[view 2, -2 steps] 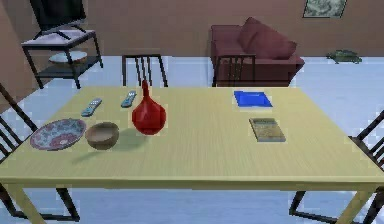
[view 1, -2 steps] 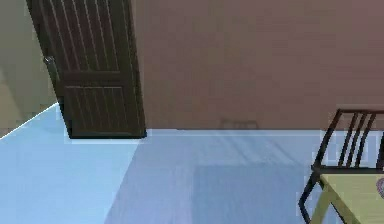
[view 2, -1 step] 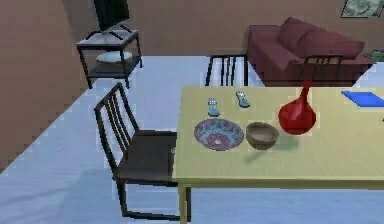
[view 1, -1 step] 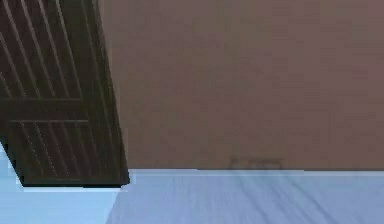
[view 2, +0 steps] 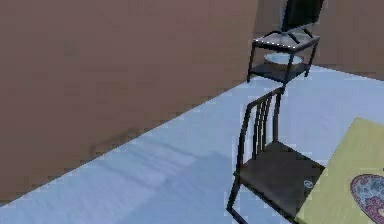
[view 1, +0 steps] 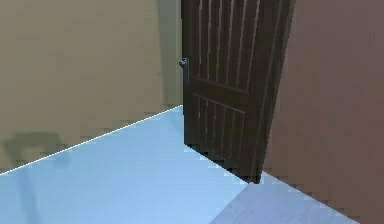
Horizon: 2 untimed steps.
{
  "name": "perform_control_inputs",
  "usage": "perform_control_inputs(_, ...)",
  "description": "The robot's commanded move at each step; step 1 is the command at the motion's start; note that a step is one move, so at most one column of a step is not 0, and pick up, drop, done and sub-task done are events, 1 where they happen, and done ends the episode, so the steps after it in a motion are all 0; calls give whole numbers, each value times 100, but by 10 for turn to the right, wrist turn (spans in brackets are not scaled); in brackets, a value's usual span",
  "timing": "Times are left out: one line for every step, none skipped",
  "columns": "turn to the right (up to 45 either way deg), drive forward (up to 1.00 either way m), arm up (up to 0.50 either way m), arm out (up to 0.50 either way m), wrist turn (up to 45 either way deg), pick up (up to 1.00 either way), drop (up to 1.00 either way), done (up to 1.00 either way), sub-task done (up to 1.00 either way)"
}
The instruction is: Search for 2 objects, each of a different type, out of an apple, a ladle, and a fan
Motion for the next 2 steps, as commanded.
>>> perform_control_inputs(-180, 0, 0, 0, 0, 0, 0, 0, 0)
perform_control_inputs(0, 40, 0, 0, 0, 0, 0, 0, 0)
